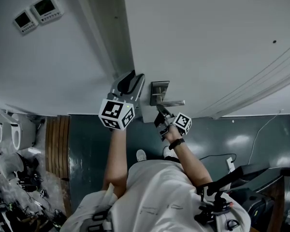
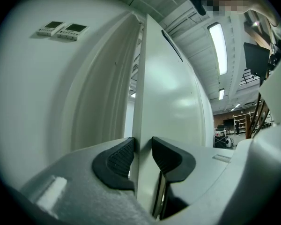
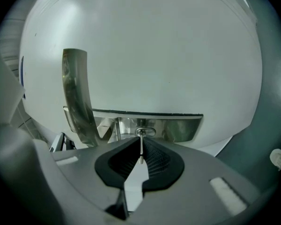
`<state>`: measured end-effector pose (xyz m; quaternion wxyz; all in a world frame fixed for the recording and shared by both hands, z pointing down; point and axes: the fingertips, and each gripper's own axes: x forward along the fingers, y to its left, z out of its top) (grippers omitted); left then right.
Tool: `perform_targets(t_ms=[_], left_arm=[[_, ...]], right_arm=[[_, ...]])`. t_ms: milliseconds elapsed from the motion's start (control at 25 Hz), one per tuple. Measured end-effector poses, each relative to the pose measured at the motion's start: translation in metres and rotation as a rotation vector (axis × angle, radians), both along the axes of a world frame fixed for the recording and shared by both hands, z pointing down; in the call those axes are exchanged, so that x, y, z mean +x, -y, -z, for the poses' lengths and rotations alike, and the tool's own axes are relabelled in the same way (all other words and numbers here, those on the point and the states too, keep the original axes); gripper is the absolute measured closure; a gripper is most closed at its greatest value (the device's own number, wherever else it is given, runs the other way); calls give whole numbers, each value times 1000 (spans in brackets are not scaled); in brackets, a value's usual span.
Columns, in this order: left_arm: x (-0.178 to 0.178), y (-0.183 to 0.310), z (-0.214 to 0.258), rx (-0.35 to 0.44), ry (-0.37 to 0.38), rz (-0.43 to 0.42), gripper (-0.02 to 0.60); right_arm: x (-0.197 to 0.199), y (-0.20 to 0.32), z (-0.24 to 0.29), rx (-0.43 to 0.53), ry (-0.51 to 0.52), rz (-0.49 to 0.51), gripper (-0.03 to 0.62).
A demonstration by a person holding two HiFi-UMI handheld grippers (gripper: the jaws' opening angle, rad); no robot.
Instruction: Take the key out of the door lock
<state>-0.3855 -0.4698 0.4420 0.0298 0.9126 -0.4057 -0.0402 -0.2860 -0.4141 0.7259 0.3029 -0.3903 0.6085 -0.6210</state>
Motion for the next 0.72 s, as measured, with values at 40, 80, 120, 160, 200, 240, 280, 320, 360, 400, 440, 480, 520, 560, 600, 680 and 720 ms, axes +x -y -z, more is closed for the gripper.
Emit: perform_targets(t_ms=[40,80,120,160,200,240,280,320,360,400,440,480,520,560,600,680,720], left_arm=[[0,0,0,-1,3,-4,451],[1,0,0,-1,4,-7,451],[1,1,0,-2,5,-8,451],[2,1,-1,-3,6,-8,451],[2,2,-2,-7,9,-5,451],[1,2,-2,-12,14,3,453],[1,0,-2,-16,18,11,454],[2,-1,-1,-19,18,15,454],[2,-3,0,-18,9,15,454],[3,-4,0,-15,-4,11,456],[3,-5,1,-9,-17,7,456],[3,-6,1,-3,-27,6,457],[2,-6,1,4,-37,9,457],[1,-6,1,12,-44,18,457],[-1,-6,1,22,-46,34,462],[-7,-9,-1,42,-33,73,509],[-10,-12,-4,47,-24,86,512]], right_arm=[[1,0,0,0,-4,-4,566],[2,0,-1,2,-3,-8,566],[2,-1,-2,7,2,-11,568],[2,-4,-2,14,10,-11,568],[0,-11,-1,19,18,-6,568],[-1,-21,0,22,27,0,568],[-3,-35,-1,21,37,6,568],[-2,-51,-3,17,45,8,568],[1,-66,-7,13,50,3,568],[4,-78,-9,11,53,-7,568],[8,-89,-9,15,48,-17,568],[12,-97,-6,24,29,-25,568],[16,-103,0,41,-3,-28,568],[19,-107,8,63,-48,-26,568],[22,-110,17,88,-100,-22,568],[30,-115,38,131,-203,-20,568],[35,-118,49,151,-251,-24,568]])
